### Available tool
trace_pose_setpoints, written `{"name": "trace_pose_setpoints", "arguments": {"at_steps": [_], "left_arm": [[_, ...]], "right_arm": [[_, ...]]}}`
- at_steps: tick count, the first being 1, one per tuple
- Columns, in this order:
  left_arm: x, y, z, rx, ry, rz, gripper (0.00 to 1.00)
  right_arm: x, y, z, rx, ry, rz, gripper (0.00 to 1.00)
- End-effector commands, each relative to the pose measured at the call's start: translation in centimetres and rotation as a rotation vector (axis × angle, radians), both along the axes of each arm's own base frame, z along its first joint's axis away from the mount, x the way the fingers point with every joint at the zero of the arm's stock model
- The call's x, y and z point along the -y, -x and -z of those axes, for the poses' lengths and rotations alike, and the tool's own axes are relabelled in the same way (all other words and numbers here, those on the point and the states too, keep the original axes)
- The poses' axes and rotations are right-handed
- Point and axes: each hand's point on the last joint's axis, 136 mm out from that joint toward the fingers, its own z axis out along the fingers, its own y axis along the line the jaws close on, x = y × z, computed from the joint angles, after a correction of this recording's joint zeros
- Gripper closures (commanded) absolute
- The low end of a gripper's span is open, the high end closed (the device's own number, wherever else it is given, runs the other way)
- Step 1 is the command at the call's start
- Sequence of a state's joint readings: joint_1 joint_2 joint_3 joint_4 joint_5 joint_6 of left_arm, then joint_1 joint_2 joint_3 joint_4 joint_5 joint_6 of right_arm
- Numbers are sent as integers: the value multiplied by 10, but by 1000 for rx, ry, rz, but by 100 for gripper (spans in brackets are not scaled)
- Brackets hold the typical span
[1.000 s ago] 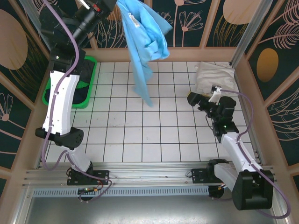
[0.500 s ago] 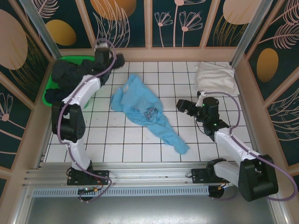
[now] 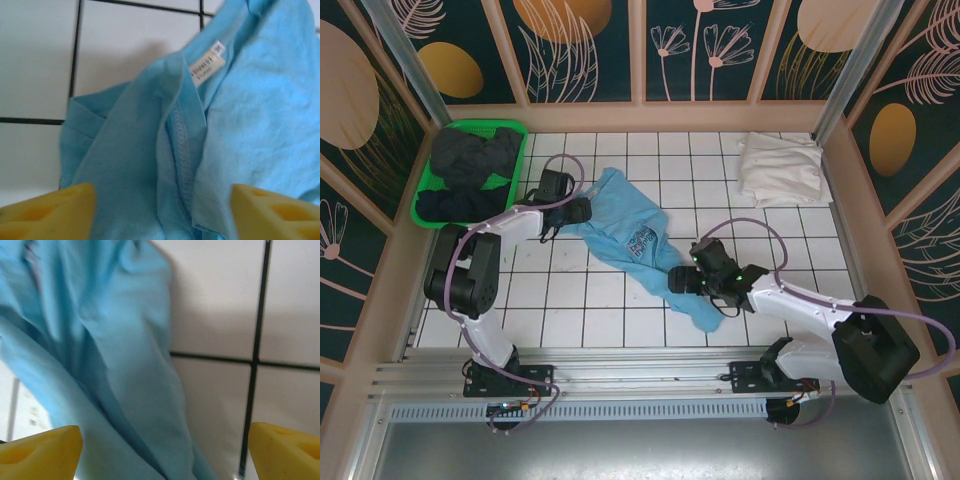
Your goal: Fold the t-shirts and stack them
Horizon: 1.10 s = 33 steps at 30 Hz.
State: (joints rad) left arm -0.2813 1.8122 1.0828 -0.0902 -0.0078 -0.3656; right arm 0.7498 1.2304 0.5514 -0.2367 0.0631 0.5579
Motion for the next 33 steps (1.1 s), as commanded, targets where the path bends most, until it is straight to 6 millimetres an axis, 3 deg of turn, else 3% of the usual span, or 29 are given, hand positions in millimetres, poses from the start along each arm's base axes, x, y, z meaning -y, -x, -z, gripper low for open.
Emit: {"name": "trace_pose_setpoints", "arguments": {"at_steps": [1,4,8,13,19,20,23,24,25,27,30,33], "left_arm": [[6,-4,10,-5,36,30,39],[11,-4,4,0,64,38,62],[9,-4,-18,31,70,26,86],[1,-2,-63,109,57,6,98],[2,-4,-114,208,80,12,100],[2,-4,-115,206,77,9,91],[7,2,-97,161,97,40,75],[10,7,-86,137,107,56,69],[12,12,-74,115,114,66,65],[19,22,-48,63,134,92,59],[33,32,-18,-8,141,127,56],[39,35,3,-47,140,147,51]], "right_arm": [[29,13,17,-67,147,101,17],[28,16,19,-73,140,101,37],[27,8,4,-31,146,111,77],[36,-16,-37,82,219,126,100],[26,-59,-117,306,179,73,100],[25,-63,-121,327,172,54,100],[40,-66,-102,286,215,85,86],[53,-64,-89,244,252,132,72],[64,-60,-78,205,289,173,65],[85,-47,-62,140,347,260,61],[88,-32,-50,99,274,304,46],[88,-26,-38,70,137,331,41]]}}
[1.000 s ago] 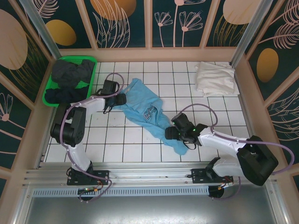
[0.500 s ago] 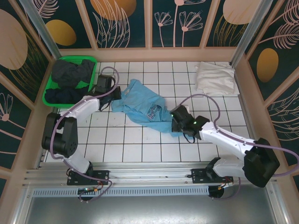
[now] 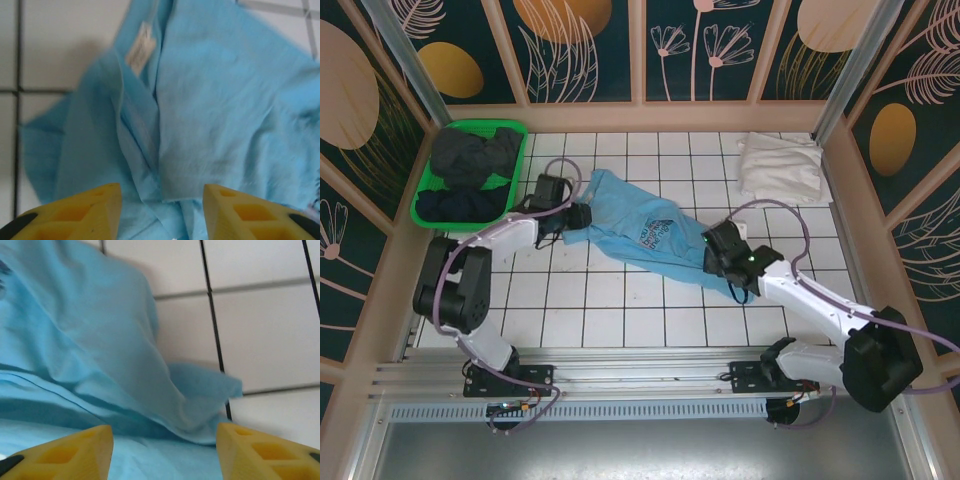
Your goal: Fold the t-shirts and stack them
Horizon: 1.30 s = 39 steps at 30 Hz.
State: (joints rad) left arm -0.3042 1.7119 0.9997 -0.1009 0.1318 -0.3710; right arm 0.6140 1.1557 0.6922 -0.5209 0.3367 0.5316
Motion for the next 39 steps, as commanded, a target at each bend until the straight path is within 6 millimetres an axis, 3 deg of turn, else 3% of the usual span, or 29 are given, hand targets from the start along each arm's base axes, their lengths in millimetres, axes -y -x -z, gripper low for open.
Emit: {"name": "trace_pose_setpoints", "arguments": {"at_steps": [1,4,6,10,12,14,16,19,22,24,26,27,29,30,32,33,34,36,39], "left_arm": [[14,0,18,-27,29,43,52],[24,-6,21,-38,47,70,56],[27,-10,22,-38,50,79,64],[28,-16,20,-37,43,78,82],[29,-19,14,-30,45,73,91],[28,-23,3,-12,45,66,93],[26,-25,-13,19,38,59,91],[19,-31,-36,64,17,28,90],[18,-40,-55,92,12,5,94],[20,-48,-68,109,17,0,100],[21,-58,-84,134,12,-3,100],[20,-65,-97,154,1,-15,97],[20,-80,-122,193,-23,-21,79],[18,-90,-137,219,-43,-30,63],[11,-108,-162,259,-92,-66,16],[9,-116,-172,281,-116,-73,8],[5,-121,-176,285,-135,-87,2],[-3,-121,-167,247,-174,-91,1],[-13,-100,-121,186,-203,-95,2]], "right_arm": [[5,10,10,-16,-145,66,38],[19,7,20,-31,-219,131,34],[15,9,25,-49,-243,116,34],[29,16,40,-89,-197,191,31],[29,20,47,-121,-195,200,31],[35,24,53,-142,-170,227,33],[37,27,58,-159,-157,234,41],[33,30,64,-175,-178,222,62],[20,26,61,-165,-218,160,95],[18,11,43,-109,-211,138,100],[20,-13,10,-22,-184,130,100],[20,-28,-12,32,-171,121,100],[19,-60,-56,150,-162,101,100],[19,-77,-79,211,-163,87,100],[17,-107,-117,307,-158,59,100],[15,-119,-130,335,-151,49,100],[14,-126,-136,347,-146,44,100],[7,-129,-132,327,-158,32,100],[-7,-105,-89,261,-174,-23,100]]}}
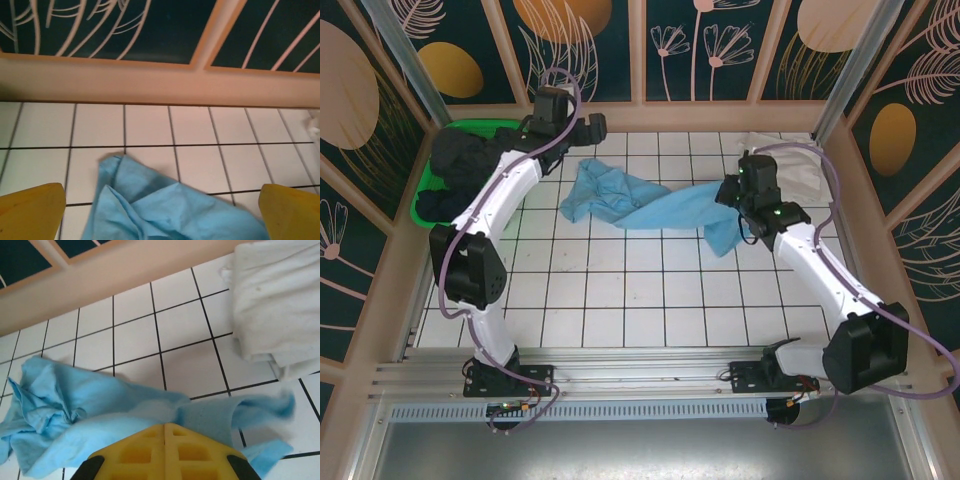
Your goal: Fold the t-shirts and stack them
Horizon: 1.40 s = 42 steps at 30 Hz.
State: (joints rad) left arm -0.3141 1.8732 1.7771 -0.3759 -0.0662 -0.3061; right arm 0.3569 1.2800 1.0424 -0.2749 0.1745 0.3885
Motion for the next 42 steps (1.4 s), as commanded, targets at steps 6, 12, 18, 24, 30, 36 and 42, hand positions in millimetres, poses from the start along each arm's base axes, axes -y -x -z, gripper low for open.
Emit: {"name": "trace_pose_setpoints", "arguments": {"at_steps": [6,12,18,24,30,36,42], "left_arm": [[-29,56,181,-346,-61,-11,6],[-35,21,193,-335,11,-44,17],[-28,-24,185,-288,49,-33,29],[-20,-58,195,-297,59,-24,29],[-20,-68,217,-341,57,-36,35],[-15,-69,223,-361,79,-15,58],[-19,-61,186,-325,69,-16,100]], "right_arm": [[-9,94,139,-324,4,-97,100],[12,110,154,-368,42,-36,100],[9,102,148,-339,31,-43,100],[11,98,145,-323,46,-39,100],[12,100,143,-310,47,-36,100],[15,101,141,-300,48,-31,100],[18,89,116,-239,46,-18,100]]}}
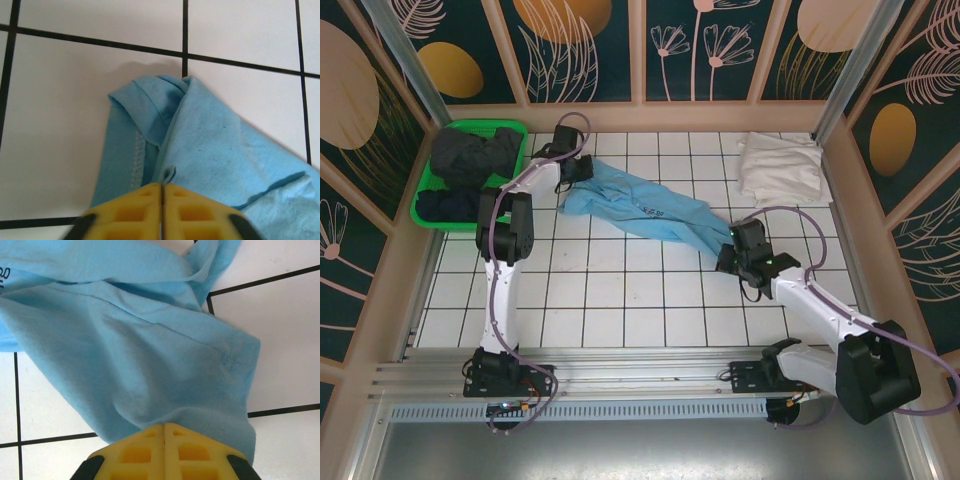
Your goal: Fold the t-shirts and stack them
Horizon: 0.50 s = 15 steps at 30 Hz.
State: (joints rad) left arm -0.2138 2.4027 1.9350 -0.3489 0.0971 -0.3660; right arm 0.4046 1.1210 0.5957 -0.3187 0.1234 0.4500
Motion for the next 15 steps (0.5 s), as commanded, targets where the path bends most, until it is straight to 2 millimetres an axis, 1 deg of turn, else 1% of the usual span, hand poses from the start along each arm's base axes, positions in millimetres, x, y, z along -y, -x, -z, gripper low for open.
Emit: {"name": "trace_pose_setpoints", "arguments": {"at_steps": [1,3,5,6,8,9,10,11,13,15], "left_arm": [[-6,5,-60,69,9,-3,100],[-11,14,-94,119,0,-9,100],[-18,29,-138,190,-6,-22,100],[-22,38,-157,221,-6,-28,100],[-28,63,-207,312,2,-33,100],[-32,75,-226,351,8,-38,100],[-36,91,-255,414,16,-45,100],[-40,108,-278,468,26,-47,100],[-48,137,-314,554,39,-53,100],[-56,164,-343,623,49,-68,100]], "right_arm": [[3,-19,-39,113,3,19,100],[3,-26,-60,167,10,13,100],[3,-33,-86,228,19,8,100],[3,-36,-99,259,20,5,100],[-1,-40,-131,334,4,-25,100],[-4,-41,-146,368,-9,-41,100],[-8,-40,-163,408,-25,-59,100],[-11,-39,-178,443,-40,-79,100],[-17,-36,-204,504,-66,-108,100],[-24,-31,-226,547,-94,-141,100]]}}
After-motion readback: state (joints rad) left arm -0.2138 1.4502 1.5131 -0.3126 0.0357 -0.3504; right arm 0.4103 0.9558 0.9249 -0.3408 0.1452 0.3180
